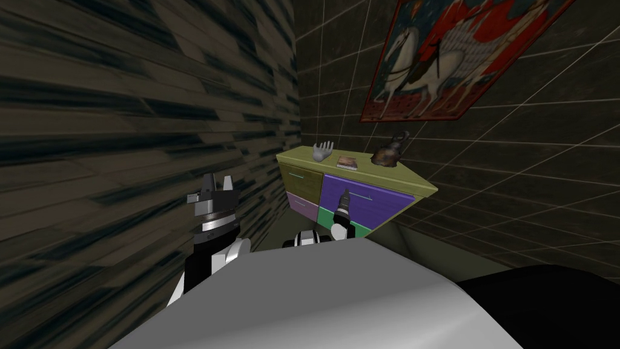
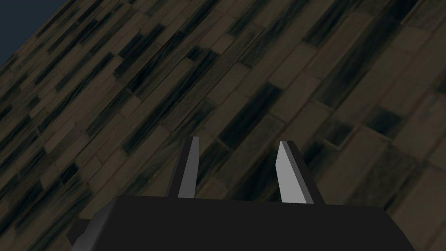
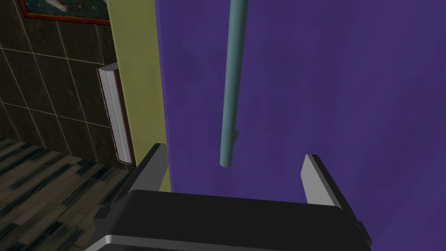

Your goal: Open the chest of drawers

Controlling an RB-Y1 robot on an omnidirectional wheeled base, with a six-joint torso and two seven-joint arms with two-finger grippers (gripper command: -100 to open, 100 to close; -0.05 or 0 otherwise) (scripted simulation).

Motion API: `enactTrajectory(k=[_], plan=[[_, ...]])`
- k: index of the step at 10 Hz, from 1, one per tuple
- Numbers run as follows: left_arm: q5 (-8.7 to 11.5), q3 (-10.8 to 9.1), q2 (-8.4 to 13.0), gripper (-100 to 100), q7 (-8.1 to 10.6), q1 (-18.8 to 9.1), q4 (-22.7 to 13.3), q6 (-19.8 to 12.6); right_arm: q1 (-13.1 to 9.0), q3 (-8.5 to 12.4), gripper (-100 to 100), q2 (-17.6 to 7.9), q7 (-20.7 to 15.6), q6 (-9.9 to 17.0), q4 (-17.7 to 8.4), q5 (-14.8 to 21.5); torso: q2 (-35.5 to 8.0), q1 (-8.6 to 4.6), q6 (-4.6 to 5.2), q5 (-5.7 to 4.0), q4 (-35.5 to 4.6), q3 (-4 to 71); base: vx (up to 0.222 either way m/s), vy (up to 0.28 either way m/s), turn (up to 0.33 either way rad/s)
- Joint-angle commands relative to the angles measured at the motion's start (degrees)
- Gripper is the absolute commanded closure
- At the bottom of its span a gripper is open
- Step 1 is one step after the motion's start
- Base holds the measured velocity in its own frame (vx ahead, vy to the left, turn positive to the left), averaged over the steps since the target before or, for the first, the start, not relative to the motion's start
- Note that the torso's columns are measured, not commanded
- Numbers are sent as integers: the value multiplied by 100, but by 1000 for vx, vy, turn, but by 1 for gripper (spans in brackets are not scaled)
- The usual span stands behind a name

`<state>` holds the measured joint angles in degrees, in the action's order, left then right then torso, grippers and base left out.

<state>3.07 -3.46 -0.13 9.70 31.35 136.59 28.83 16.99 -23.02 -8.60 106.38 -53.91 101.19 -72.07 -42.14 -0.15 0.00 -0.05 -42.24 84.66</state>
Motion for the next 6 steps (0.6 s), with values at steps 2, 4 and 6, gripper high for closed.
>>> enactTrajectory(k=[2,4,6], plan=[[0,1,-1,0,0,-1,0,0,6,-8,100,-27,47,-27,-51,23,-38,42,-1,11,-10,-23,-32,33,15],[0,1,-1,0,0,-1,0,0,35,-70,-100,-68,302,-116,88,-72,9,-10,-1,-7,8,4,-20,-14,17],[0,0,0,0,0,-1,0,0,68,-118,-100,-99,491,-169,184,-159,-4,4,0,1,-1,-2,-11,-28,15]])
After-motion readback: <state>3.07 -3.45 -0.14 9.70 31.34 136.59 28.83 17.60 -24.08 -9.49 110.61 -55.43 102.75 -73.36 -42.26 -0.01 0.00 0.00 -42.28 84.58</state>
